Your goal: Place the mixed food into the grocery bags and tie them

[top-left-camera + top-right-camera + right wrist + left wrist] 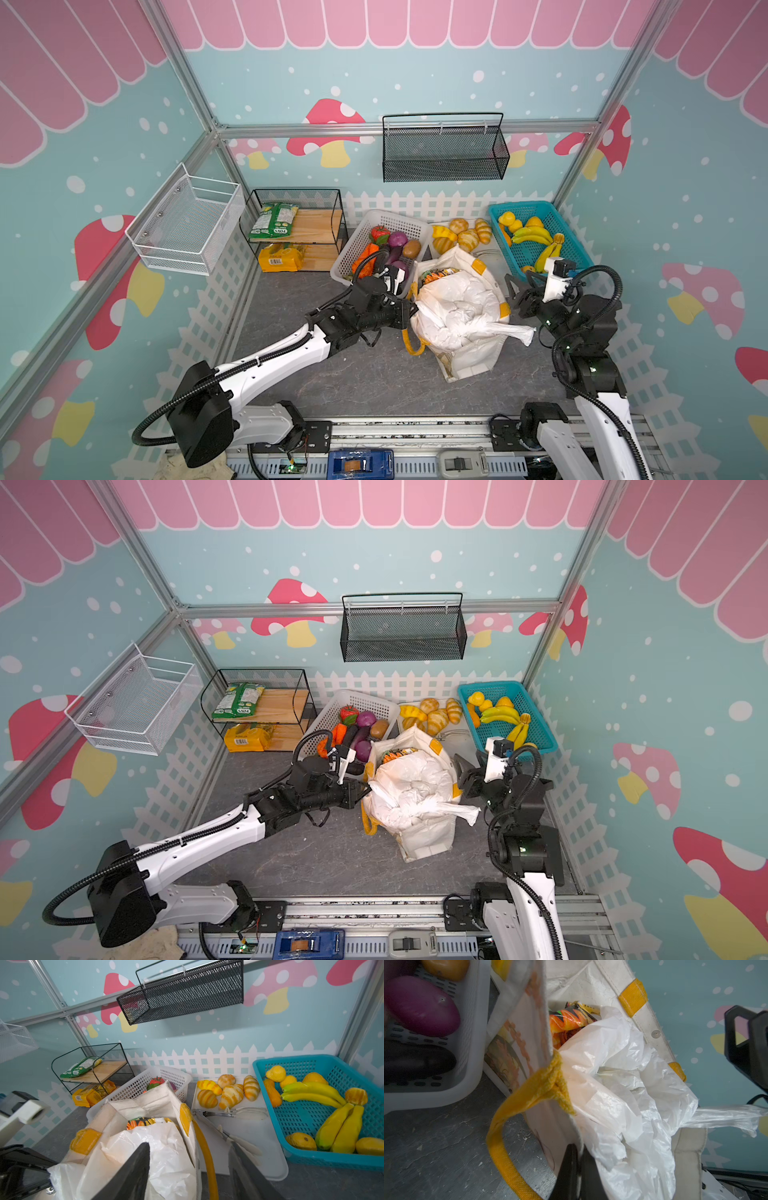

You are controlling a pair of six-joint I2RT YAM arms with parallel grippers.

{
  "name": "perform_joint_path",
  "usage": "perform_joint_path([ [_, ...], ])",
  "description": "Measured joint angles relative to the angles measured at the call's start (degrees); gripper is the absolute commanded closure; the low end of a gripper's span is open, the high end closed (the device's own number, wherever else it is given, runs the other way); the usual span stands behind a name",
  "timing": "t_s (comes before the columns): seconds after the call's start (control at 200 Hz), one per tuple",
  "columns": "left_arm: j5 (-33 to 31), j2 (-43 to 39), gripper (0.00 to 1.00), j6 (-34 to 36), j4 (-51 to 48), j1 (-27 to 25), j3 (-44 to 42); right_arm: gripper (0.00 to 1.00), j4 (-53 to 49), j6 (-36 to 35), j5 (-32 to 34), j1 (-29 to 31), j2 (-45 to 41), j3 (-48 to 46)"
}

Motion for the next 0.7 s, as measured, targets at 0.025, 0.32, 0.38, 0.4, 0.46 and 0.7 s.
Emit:
perform_joint_path([
  [0.025, 0.1, 0.1, 1.0, 0.0, 0.2, 0.0, 0.0, 0.41, -0.7, -0.8, 0.1, 1.2, 0.8, 1.2],
  [0.32, 0.6, 0.8, 1.0, 0.6, 0.4, 0.0, 0.5, 0.46, -13.5, -6.9, 7.2, 23.5, 12.4, 9.0],
  [0.38, 0.6, 0.8, 1.0, 0.8, 0.3, 0.0, 0.5, 0.48, -16.2, -7.0, 8.6, 26.4, 15.1, 9.7],
  [0.4, 0.6, 0.8, 1.0, 0.9, 0.3, 0.0, 0.5, 0.49, -17.2, -7.0, 9.1, 27.3, 16.0, 10.0],
  [0.46, 0.6, 0.8, 1.0, 1.1, 0.3, 0.0, 0.5, 0.52, -19.6, -6.6, 10.2, 29.4, 18.6, 10.6],
  [0.7, 1.4, 0.8, 1.0, 1.6, 0.0, 0.0, 0.8, 0.63, -24.4, -4.4, 15.3, 32.0, 27.4, 10.6],
])
